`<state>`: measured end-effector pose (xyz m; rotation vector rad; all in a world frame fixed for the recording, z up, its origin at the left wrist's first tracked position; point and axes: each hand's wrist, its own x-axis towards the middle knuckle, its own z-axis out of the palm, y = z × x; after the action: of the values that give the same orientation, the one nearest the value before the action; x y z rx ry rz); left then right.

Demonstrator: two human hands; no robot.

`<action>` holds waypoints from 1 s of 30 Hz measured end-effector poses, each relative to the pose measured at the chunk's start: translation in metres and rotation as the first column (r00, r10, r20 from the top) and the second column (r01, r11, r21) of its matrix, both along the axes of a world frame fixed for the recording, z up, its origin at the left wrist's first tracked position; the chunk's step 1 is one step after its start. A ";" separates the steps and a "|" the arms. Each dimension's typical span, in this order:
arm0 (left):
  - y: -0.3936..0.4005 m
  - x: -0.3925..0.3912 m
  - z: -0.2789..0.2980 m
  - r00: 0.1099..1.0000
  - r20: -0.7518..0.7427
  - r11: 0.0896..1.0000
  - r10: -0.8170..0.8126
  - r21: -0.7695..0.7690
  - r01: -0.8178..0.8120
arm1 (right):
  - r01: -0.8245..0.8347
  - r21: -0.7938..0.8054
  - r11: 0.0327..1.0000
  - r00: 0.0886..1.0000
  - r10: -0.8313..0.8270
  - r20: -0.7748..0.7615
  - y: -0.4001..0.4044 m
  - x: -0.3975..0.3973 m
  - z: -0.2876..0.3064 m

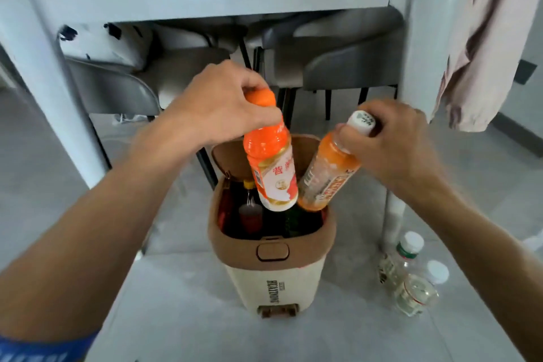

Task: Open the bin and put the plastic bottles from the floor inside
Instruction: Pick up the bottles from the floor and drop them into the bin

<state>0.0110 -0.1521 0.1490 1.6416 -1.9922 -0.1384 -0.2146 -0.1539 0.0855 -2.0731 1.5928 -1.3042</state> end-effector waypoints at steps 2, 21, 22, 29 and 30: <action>-0.006 0.016 -0.017 0.998 0.065 0.994 0.012 0.108 -0.019 | -0.053 0.099 0.994 0.995 0.062 -0.083 -0.011 0.018 -0.010; -0.029 0.031 -0.179 0.839 0.495 0.885 -0.226 0.465 -0.036 | 0.030 0.362 0.932 0.642 0.260 -0.722 -0.047 0.062 -0.121; -0.031 0.028 -0.179 0.841 0.489 0.879 -0.231 0.476 -0.036 | 0.038 0.381 0.924 0.644 0.269 -0.716 -0.048 0.060 -0.119; -0.043 -0.042 -0.145 0.972 0.109 0.943 -0.208 0.288 0.170 | -0.164 0.176 0.971 0.889 0.223 -0.400 -0.034 0.000 -0.124; -0.040 -0.062 -0.139 0.972 0.022 0.949 -0.234 0.222 0.224 | -0.141 0.115 0.983 0.920 0.173 -0.351 -0.027 -0.016 -0.125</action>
<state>-0.0508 -0.1923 0.0101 1.5478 -2.2687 -0.4213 -0.2303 -0.1812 -0.0398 -2.4310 1.5400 -0.8190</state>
